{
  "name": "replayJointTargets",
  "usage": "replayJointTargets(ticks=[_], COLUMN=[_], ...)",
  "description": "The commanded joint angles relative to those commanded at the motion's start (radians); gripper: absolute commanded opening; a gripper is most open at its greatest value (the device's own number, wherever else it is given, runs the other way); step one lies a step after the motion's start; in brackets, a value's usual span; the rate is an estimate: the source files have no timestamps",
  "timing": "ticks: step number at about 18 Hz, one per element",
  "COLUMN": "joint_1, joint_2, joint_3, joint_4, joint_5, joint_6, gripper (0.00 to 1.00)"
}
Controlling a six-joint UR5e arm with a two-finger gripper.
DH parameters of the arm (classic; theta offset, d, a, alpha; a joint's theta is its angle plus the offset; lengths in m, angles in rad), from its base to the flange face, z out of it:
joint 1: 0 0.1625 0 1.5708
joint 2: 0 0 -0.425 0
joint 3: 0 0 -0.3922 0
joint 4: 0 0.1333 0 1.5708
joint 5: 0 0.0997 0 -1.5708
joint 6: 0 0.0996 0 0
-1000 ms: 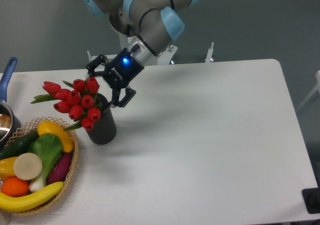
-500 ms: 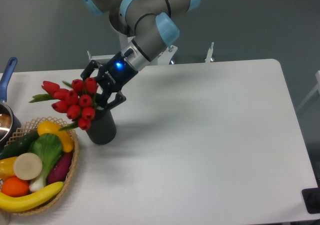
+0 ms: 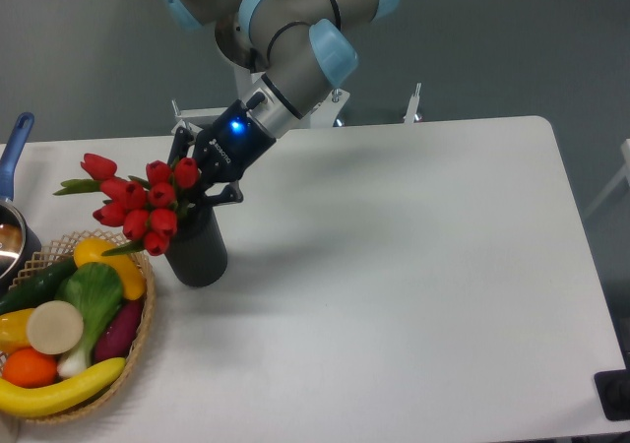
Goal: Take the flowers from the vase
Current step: 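Close the gripper around the tulip stems just below the blooms, then lift the gripped tulips straight up out of the black vase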
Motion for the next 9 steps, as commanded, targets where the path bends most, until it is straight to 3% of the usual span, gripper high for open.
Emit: replayJointTargets(ticks=[9], joint_1=[0.011], joint_2=[0.017], joint_3=[0.129], joint_4=[0.0], joint_5=[-0.002], joint_6=[-0.235], gripper=[0.0])
